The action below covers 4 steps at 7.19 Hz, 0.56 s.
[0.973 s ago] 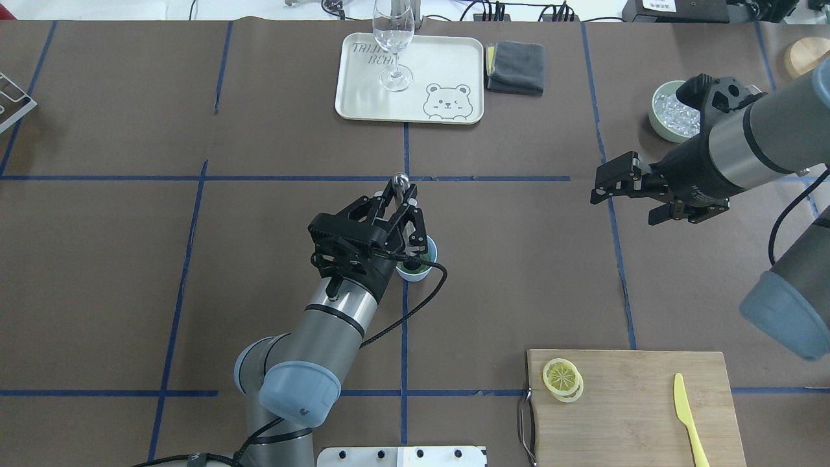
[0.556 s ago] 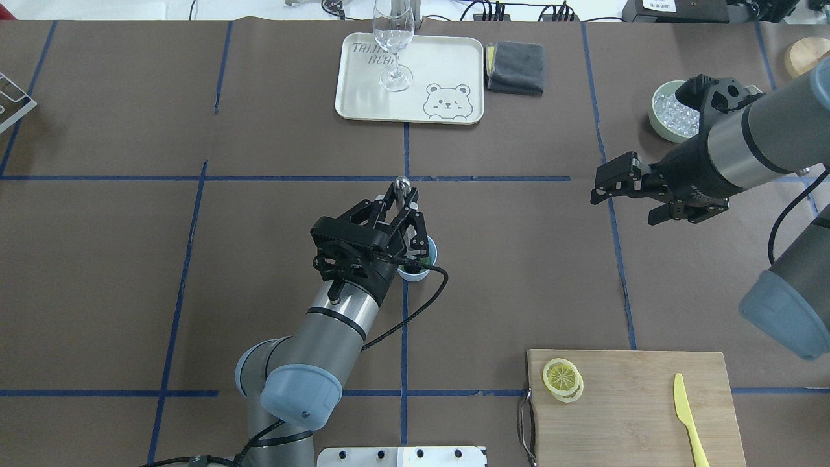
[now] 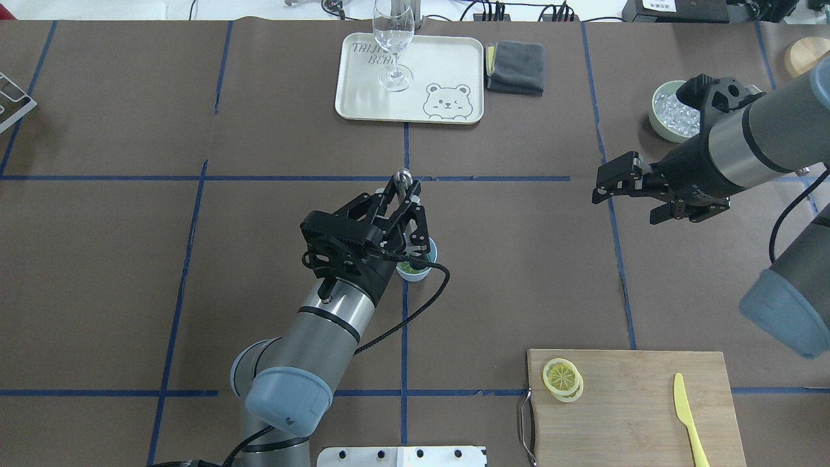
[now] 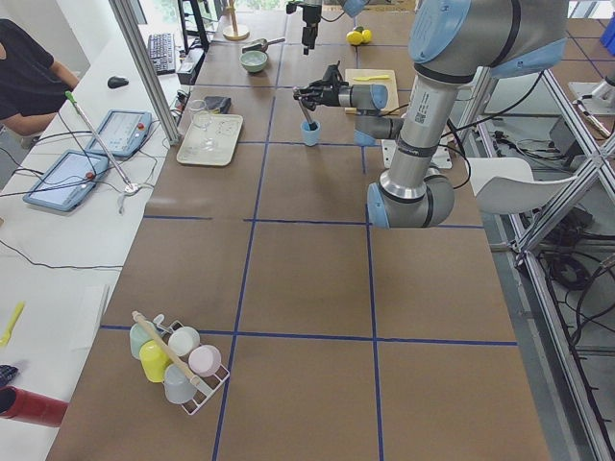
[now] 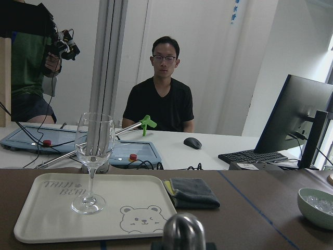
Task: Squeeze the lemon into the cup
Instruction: 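Lift the muddler out of the cup with the left gripper while the right arm withdraws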
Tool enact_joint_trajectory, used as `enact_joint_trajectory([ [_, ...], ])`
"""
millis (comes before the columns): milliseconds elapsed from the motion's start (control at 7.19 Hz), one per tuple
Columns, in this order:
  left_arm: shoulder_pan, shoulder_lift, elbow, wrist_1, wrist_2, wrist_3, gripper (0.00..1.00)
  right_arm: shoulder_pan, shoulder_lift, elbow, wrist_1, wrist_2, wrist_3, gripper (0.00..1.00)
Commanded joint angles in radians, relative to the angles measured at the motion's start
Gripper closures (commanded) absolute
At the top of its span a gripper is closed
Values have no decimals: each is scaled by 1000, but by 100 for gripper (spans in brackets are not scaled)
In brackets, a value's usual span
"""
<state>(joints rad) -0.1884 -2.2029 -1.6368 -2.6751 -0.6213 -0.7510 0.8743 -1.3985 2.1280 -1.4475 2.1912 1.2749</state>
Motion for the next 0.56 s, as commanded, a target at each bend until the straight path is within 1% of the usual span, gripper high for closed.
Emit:
enact_joint_trajectory([
  [0, -12, 17, -226, -8, -5, 129, 100, 58, -66, -11, -2, 2, -137, 0],
  [139, -29, 25, -289, -8, -5, 139, 100, 116, -95, -25, -5, 22, -249, 0],
  [278, -55, 40, -300, -8, -3, 137, 100, 187, -121, -61, -4, 74, -332, 0],
  [417, -71, 137, -302, -5, -14, 139, 100, 253, -140, -100, -5, 112, -453, 0],
])
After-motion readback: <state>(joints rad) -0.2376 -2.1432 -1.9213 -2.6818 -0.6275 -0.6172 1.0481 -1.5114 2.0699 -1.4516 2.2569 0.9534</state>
